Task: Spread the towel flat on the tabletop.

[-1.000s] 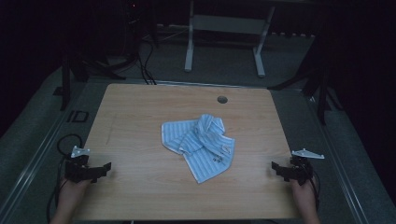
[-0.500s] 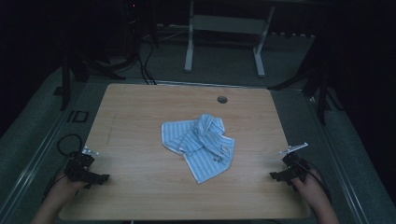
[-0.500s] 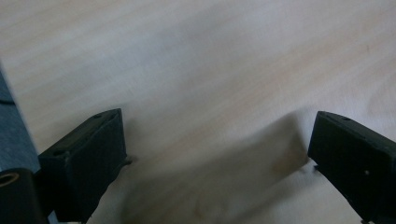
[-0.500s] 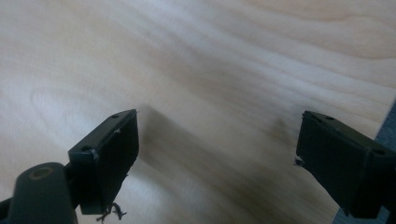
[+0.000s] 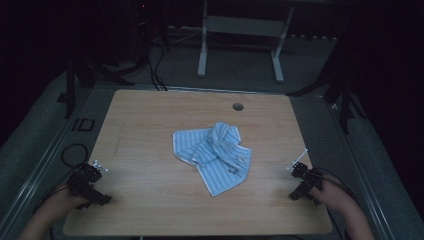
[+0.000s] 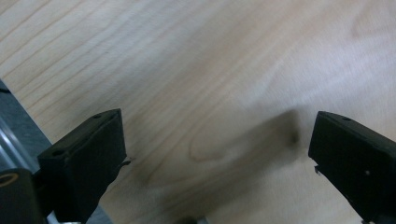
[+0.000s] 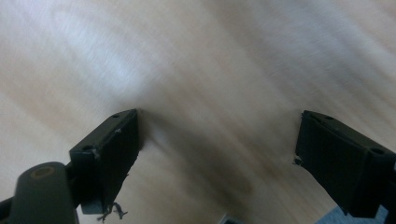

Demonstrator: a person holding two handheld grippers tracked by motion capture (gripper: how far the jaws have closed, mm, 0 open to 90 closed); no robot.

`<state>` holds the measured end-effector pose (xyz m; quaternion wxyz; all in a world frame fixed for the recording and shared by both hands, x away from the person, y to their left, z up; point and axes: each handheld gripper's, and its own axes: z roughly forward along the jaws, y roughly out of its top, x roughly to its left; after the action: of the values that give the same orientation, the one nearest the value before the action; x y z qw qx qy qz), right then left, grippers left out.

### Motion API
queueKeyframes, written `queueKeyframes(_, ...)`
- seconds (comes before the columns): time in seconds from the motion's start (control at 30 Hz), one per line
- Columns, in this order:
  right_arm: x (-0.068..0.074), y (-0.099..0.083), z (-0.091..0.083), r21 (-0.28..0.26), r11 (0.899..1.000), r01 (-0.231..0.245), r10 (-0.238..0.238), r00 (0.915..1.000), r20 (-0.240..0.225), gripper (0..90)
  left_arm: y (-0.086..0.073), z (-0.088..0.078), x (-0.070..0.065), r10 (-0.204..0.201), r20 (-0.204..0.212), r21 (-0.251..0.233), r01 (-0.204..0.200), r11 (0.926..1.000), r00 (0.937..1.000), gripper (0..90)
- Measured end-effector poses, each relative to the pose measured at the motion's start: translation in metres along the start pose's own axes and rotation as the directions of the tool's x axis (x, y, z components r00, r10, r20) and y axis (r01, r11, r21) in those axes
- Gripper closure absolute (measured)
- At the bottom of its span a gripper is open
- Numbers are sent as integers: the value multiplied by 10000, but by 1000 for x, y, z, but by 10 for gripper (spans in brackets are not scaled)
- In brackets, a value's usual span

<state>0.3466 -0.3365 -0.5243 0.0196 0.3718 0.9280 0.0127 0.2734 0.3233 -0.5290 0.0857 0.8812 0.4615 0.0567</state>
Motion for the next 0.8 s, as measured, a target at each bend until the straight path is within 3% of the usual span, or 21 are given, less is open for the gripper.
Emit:
queueKeyframes(0.1,2,4,-1,618,9978,240,-228,9995,-199,139,3,-3,-3,256,42,215,-257,9994,9997,51)
queueKeyframes(0.27,4,9,-3,1279,9910,386,-342,9988,-360,148,11,-8,-7,445,339,1119,-481,9926,9984,51)
queueKeyframes(0.47,3,13,-7,1456,9883,444,-410,9988,-261,150,19,-6,-15,271,465,1919,-356,9808,9985,51)
queueKeyframes(0.53,5,14,-7,1442,9880,550,-520,9983,-245,150,19,-6,-15,271,465,1919,-356,9808,9985,51)
queueKeyframes(0.57,6,17,-8,1393,9886,564,-525,9981,-312,154,25,-2,-25,603,506,2107,-697,9751,9969,51)
queueKeyframes(0.67,8,20,-9,1446,9850,945,-928,9955,-183,208,31,-2,-31,739,619,2071,-853,9746,9953,70)
queueKeyframes(0.7,10,23,-9,1491,9787,1413,-1419,9899,-67,243,37,-2,-36,823,720,1977,-951,9757,9940,70)
queueKeyframes(0.8,11,28,-13,1349,9777,1610,-1604,9869,-155,311,47,-2,-43,1033,861,1793,-1174,9768,9909,71)
